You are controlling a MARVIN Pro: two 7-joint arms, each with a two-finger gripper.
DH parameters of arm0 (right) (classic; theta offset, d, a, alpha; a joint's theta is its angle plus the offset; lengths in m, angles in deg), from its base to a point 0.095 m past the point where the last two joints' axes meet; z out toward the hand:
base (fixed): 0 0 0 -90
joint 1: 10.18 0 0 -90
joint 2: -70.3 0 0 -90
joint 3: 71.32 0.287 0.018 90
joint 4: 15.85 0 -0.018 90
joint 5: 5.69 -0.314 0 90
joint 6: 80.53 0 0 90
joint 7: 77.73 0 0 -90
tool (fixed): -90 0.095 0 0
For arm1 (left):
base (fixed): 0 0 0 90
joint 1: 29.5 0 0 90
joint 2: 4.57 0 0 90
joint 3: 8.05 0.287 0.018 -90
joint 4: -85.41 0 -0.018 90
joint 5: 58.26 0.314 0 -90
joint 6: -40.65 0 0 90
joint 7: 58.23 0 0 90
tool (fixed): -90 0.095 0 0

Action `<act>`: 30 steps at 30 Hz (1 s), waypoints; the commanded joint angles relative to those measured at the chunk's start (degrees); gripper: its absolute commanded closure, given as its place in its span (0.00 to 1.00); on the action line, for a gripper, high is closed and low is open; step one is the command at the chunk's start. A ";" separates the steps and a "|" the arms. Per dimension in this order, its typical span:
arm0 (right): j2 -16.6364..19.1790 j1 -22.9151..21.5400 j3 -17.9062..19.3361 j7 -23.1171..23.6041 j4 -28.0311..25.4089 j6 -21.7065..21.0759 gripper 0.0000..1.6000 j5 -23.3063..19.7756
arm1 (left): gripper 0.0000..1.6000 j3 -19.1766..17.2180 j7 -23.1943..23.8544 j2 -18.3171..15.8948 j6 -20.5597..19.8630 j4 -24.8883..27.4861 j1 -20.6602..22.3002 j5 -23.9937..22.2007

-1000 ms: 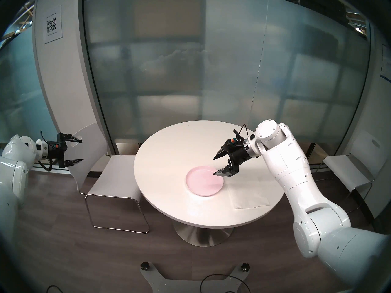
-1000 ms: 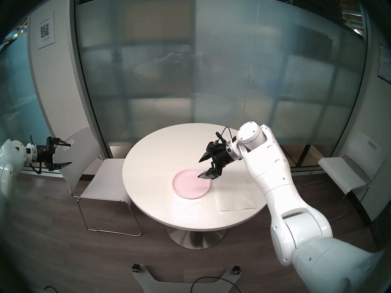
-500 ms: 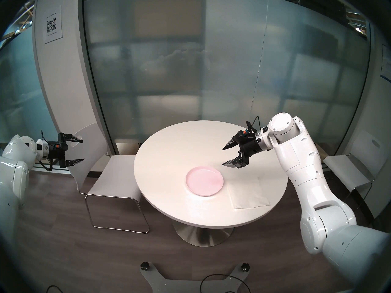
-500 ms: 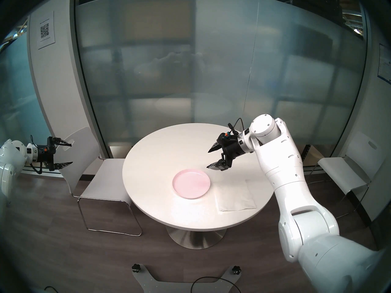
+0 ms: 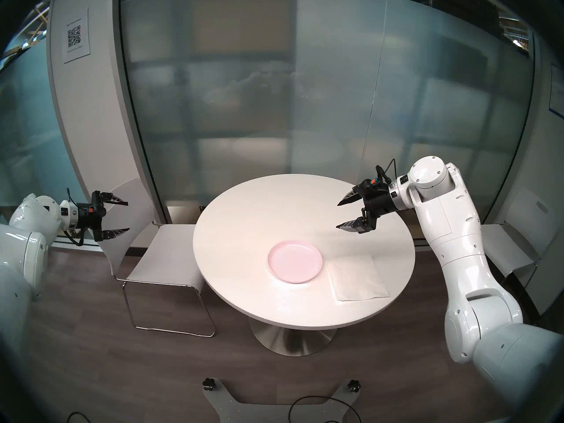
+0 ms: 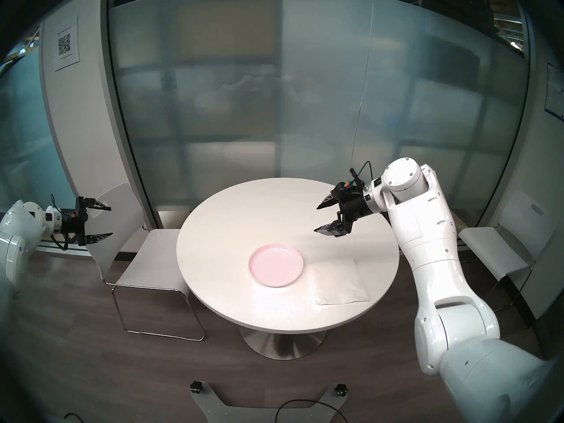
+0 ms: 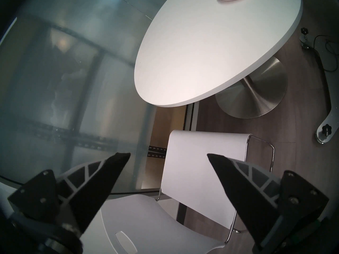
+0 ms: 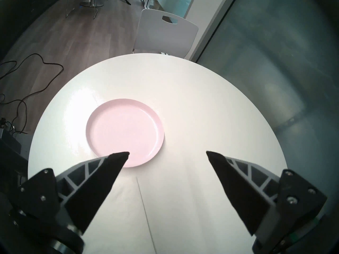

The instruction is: Fold the napkin in half twice and place it beside the plate

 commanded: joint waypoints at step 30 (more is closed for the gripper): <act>4.35 0.87 6.20 -0.11 -4.96 2.09 0.00 -3.13 | 0.00 -0.81 2.12 3.38 -0.02 0.53 0.95 -0.51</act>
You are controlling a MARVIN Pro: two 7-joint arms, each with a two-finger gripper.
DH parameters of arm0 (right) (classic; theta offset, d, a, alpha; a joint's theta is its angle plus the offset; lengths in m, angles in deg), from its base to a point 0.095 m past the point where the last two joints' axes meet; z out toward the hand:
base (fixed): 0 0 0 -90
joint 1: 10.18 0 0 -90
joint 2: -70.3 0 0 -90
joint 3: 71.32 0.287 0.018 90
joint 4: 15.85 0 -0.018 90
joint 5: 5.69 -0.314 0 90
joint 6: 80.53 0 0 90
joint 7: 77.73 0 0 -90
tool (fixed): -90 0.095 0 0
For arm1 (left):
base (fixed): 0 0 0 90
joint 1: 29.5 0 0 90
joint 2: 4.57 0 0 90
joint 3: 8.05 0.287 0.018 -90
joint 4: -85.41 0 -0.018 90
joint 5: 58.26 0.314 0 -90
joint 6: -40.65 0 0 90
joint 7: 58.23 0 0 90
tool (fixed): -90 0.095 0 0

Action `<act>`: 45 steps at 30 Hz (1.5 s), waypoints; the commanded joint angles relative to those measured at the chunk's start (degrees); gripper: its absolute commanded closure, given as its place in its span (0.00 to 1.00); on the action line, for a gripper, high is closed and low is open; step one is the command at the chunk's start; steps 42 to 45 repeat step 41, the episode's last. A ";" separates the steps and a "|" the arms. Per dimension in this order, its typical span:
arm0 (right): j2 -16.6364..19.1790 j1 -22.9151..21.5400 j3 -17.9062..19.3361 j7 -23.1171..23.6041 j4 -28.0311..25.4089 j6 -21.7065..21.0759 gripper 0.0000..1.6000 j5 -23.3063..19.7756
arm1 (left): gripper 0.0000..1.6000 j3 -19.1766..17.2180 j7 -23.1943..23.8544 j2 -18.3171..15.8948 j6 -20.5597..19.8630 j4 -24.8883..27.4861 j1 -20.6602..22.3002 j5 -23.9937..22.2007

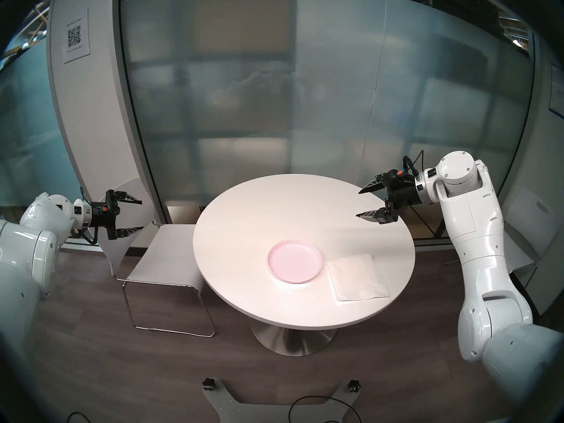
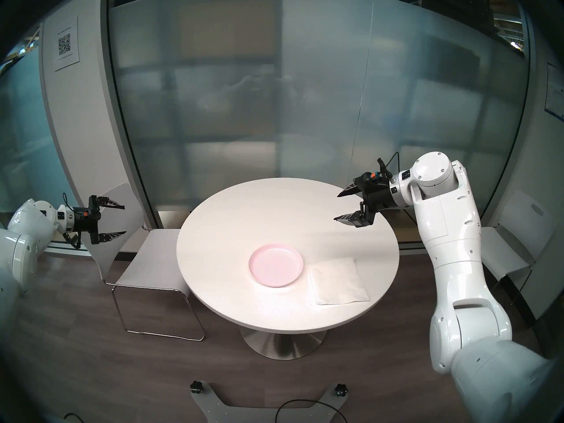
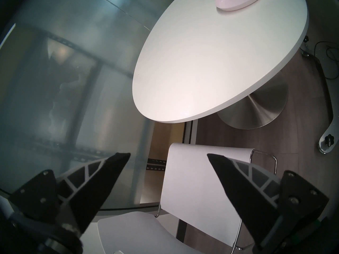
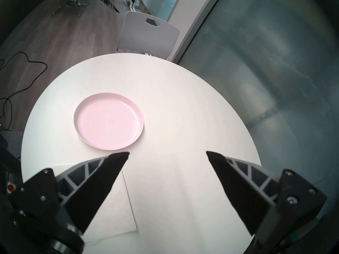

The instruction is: Fold the napkin in half twice and place it beside the plate

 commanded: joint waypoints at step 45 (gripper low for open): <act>2.01 2.75 4.02 -0.13 -5.59 2.38 0.00 -4.28 | 0.00 -0.93 2.13 2.43 -0.02 0.51 1.01 -0.46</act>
